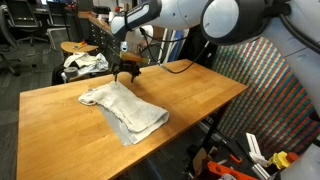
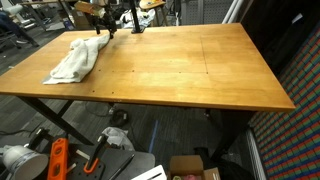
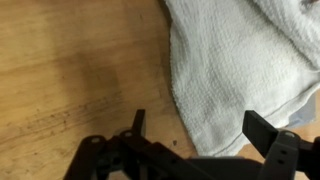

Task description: Fold the cloth

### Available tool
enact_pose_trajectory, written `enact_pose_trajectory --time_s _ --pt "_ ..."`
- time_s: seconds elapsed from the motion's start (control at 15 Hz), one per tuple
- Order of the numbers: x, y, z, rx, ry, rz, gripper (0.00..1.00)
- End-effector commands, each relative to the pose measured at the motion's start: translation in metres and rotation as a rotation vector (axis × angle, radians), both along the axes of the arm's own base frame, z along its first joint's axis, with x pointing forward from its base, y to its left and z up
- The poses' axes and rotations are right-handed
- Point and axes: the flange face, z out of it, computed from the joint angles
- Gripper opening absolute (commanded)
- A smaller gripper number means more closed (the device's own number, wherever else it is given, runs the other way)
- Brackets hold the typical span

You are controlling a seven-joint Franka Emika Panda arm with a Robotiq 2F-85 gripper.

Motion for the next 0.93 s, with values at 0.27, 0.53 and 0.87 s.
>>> enact_pose_trajectory --time_s 0.27,0.53,0.87 --pt "-0.090 0.000 0.021 0.024 0.246 0.246 1.00" --pt "-0.142 0.004 0.018 0.032 0.317 0.353 1.00" --pt "-0.198 0.019 0.021 0.097 0.263 0.409 1.00"
